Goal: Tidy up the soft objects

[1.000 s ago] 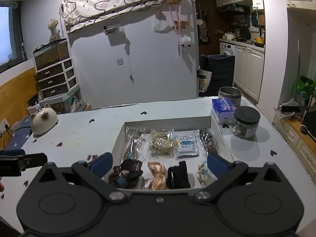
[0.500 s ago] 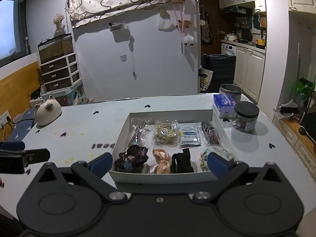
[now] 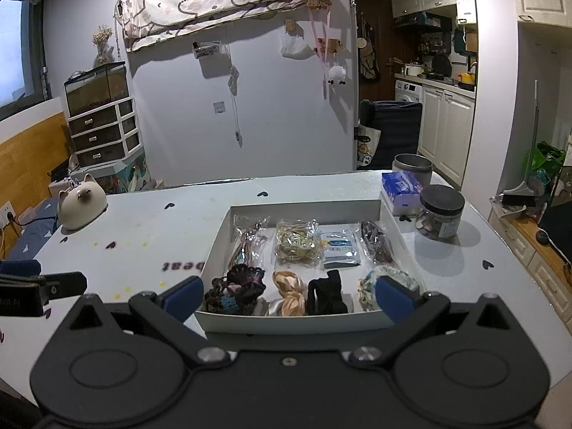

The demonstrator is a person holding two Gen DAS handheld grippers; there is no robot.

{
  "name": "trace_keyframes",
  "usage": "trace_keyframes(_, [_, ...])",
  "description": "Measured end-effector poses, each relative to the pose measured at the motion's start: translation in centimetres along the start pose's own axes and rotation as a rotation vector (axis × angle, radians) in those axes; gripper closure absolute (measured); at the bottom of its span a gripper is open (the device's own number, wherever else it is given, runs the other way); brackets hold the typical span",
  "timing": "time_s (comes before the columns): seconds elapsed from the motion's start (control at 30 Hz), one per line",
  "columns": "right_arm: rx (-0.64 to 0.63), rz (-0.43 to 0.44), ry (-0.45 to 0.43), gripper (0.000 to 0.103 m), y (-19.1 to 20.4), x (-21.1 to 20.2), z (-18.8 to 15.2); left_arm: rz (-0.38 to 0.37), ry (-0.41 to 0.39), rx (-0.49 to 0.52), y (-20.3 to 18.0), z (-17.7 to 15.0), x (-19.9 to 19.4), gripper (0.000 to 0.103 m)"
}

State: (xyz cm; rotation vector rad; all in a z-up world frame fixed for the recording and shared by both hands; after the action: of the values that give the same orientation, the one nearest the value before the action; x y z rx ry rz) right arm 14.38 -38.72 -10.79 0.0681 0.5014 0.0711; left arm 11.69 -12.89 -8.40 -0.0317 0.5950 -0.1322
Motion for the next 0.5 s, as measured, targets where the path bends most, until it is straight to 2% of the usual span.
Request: trace_keyframes(0.5, [-0.005,0.006,-0.001,0.000,-0.37,0.56,0.38,0.005,-0.001,0.007,-0.41,0.63,0.66,0.000])
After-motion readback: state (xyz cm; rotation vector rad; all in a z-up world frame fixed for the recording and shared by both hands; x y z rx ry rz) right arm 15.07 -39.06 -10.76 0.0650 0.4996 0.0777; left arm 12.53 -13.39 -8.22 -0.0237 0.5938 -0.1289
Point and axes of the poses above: each gripper's, at about its wrist camera, not at the fingertips, and x roughly the way its jaws point, y to its left, z to its top, the point moved 10 cm from there along x, roughly the way its jaws point, and after that the axes turned 3 degrees about -y, right-handed, at the moved point
